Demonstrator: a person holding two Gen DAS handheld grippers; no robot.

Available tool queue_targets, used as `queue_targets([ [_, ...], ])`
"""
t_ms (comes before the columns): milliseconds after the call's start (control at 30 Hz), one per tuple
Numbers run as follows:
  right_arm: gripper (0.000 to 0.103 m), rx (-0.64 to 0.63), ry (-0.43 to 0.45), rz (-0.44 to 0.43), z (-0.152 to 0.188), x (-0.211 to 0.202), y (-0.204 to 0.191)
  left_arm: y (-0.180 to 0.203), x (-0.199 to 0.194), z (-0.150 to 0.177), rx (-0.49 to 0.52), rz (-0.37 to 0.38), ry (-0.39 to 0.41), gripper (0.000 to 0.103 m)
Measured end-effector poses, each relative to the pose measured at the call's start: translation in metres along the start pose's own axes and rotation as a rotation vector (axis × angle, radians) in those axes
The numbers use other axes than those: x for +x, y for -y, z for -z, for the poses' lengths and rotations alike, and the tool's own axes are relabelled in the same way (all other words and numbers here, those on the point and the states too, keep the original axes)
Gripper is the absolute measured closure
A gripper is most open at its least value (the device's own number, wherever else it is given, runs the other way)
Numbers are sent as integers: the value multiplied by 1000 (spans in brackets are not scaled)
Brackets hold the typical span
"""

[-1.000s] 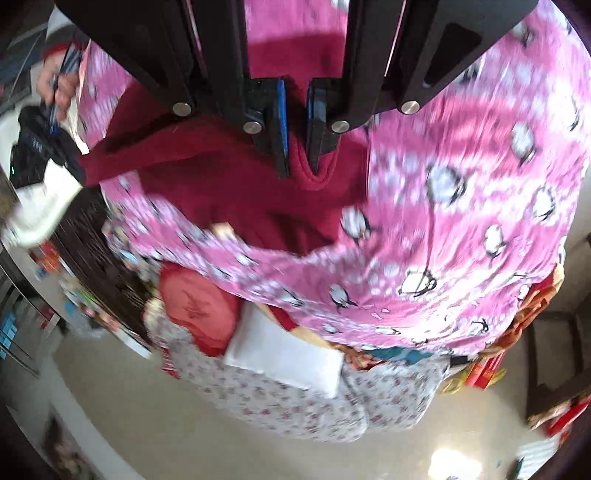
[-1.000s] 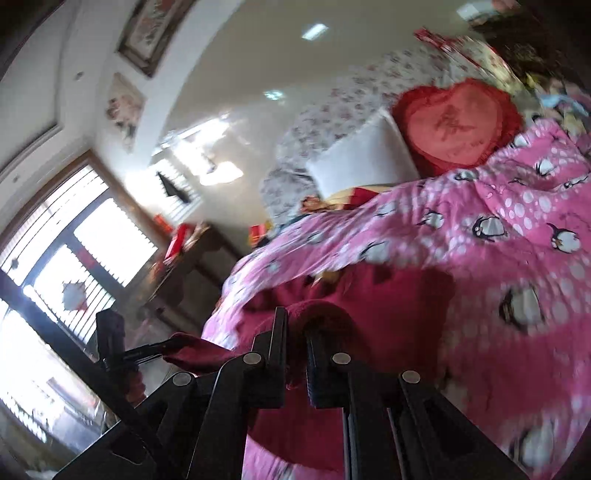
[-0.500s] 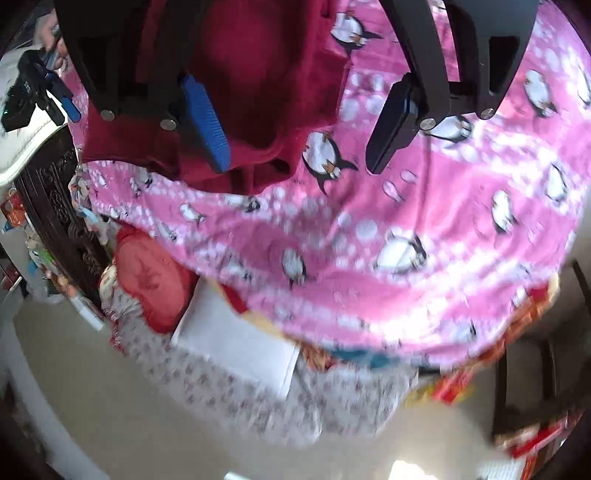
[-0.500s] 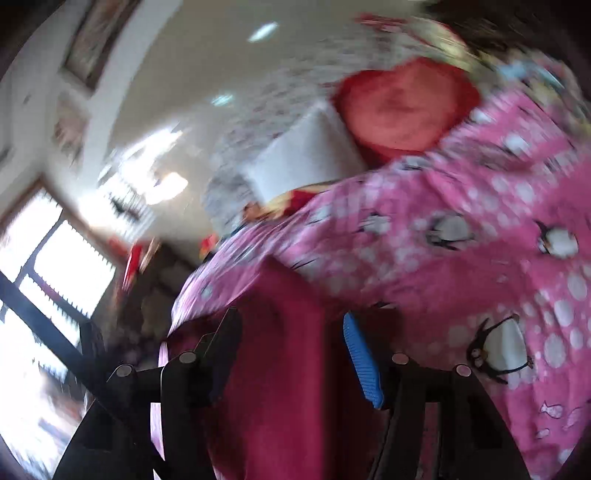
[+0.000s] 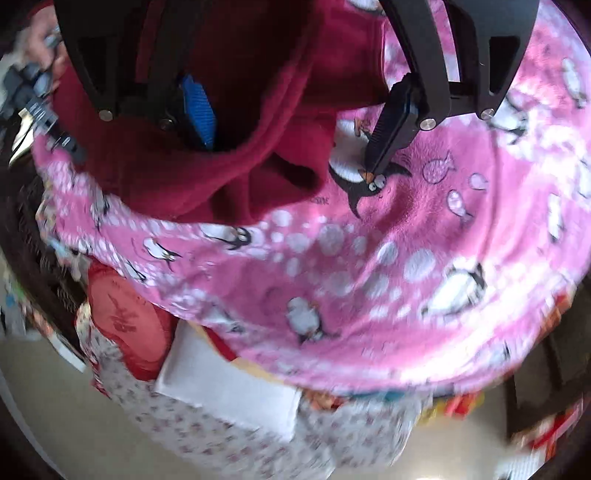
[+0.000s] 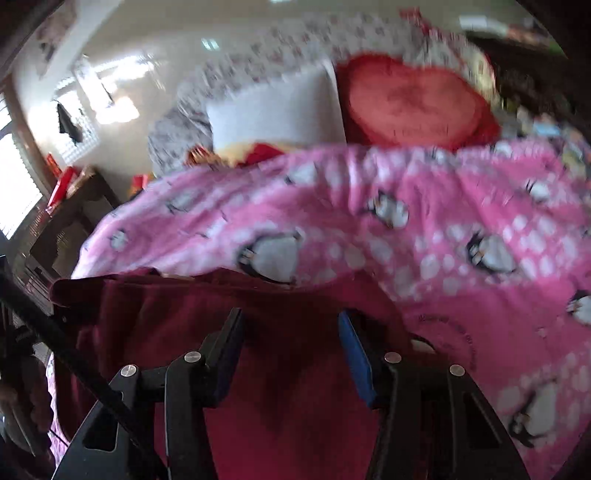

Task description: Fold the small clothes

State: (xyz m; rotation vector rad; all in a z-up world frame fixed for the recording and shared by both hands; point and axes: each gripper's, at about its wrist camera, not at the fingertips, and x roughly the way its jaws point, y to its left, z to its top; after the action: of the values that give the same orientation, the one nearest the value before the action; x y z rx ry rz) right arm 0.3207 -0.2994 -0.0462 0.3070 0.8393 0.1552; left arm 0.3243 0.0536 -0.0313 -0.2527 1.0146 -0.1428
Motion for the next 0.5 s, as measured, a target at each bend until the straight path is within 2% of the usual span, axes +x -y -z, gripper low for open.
queue_targets([
  [100,47,-3,3,-3,-3,-4,-1,-7,-9,-3,-20,32,0,25],
  [200,43,-3,44,-30,7,-38,-3,-16,-34,10,-23,10,31,25],
  [267,38,-13,51,-60,18,-58,-6,-23,-51,24,-13,8,47,25],
  [367,38,-53,44,-52,45,-89,-8,-30,-71,50,19,13,62,25],
  [500,38,-104,30,-46,84,-117,-8,-35,-88,104,54,40,59,25],
])
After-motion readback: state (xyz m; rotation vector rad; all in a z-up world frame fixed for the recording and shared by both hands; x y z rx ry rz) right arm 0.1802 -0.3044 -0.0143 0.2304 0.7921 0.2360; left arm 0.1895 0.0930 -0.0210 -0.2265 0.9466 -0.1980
